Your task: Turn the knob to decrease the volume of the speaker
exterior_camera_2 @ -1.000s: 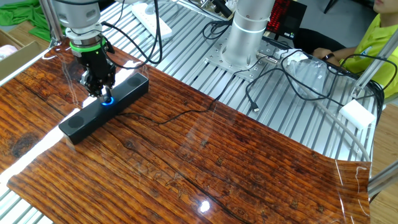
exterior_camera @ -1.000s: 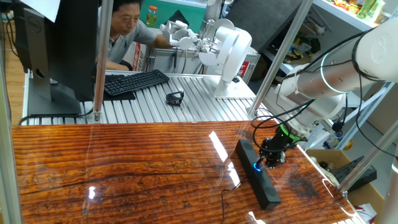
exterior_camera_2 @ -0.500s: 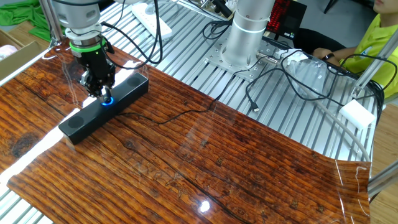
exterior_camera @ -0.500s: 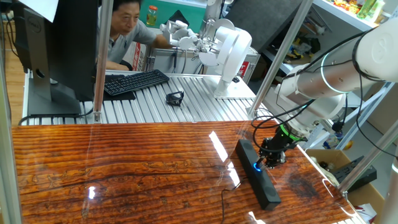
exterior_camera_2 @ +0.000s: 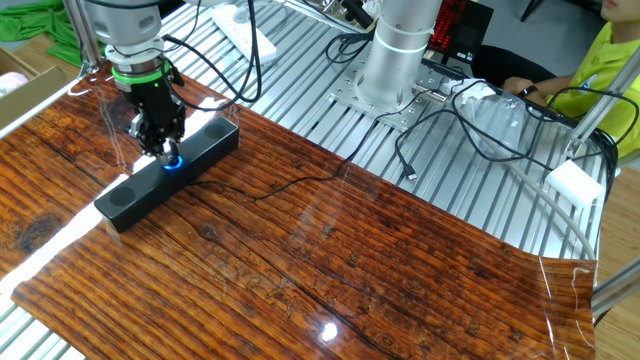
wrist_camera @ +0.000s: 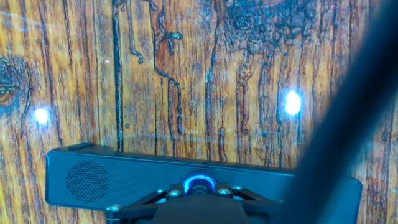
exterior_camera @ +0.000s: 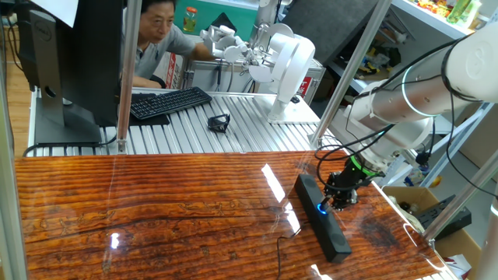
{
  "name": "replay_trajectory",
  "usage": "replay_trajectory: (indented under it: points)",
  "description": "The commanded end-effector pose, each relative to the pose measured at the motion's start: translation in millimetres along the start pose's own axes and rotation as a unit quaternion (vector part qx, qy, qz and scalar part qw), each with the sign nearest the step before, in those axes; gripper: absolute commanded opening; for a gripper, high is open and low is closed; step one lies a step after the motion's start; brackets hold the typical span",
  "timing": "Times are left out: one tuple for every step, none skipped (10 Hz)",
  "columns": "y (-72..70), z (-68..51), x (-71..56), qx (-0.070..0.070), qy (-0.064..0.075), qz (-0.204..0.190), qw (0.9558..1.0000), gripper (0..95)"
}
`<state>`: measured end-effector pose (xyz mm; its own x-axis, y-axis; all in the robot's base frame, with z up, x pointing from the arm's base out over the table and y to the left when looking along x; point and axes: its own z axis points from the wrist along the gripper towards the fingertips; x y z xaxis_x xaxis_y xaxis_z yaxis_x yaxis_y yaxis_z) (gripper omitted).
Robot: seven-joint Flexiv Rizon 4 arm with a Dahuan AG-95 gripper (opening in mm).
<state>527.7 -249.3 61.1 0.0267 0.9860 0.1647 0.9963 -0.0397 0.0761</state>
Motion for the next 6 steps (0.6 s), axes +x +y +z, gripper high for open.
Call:
replay_trajectory:
  points:
    - [0.2,0.7,0.3,0.001,0.002,-0.008,1.0,0.0]
    - [0.2,0.7,0.3,0.001,0.002,-0.015,0.9999,0.0]
    - [0.2,0.7,0.4,0.001,0.002,-0.025,0.9997,0.0]
    - [0.2,0.7,0.4,0.001,0.002,-0.032,0.9995,0.0]
    - [0.2,0.7,0.4,0.001,0.002,-0.04,0.9992,0.0]
    - [0.2,0.6,0.4,0.0,0.001,-0.06,0.9982,0.0]
